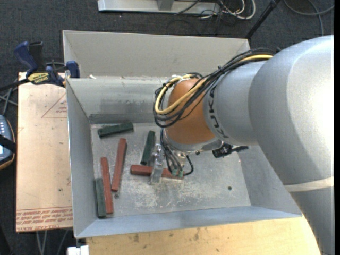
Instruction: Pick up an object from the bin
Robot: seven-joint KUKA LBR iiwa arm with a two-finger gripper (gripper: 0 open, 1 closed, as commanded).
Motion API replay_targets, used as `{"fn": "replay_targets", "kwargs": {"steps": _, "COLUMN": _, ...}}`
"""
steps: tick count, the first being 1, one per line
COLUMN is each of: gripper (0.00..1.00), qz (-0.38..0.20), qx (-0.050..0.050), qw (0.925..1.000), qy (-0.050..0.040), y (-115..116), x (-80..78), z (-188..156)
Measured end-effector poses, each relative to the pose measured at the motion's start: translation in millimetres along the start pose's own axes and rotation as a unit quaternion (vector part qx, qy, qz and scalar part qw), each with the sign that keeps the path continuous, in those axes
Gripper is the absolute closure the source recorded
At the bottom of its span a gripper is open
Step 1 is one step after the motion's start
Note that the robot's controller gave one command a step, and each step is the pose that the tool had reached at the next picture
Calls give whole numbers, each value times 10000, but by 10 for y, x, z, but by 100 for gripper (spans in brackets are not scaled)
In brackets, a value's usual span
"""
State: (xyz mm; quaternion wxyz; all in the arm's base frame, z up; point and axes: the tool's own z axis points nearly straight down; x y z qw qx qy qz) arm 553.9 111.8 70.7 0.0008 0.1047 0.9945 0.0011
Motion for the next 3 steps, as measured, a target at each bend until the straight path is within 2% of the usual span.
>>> {"fn": "replay_targets", "kwargs": {"steps": 1, "gripper": 100, "qz": 58, "qx": 6, "qw": 10000, "qy": 0, "y": 4, "x": 144, "z": -1240}}
{"fn": "replay_targets", "kwargs": {"steps": 2, "gripper": 100, "qz": 58, "qx": 7, "qw": 10000, "qy": 0, "y": 4, "x": 145, "z": -1240}}
{"fn": "replay_targets", "kwargs": {"steps": 3, "gripper": 100, "qz": 41, "qx": 15, "qw": 10000, "qy": 26, "y": -172, "x": 83, "z": -1754}}
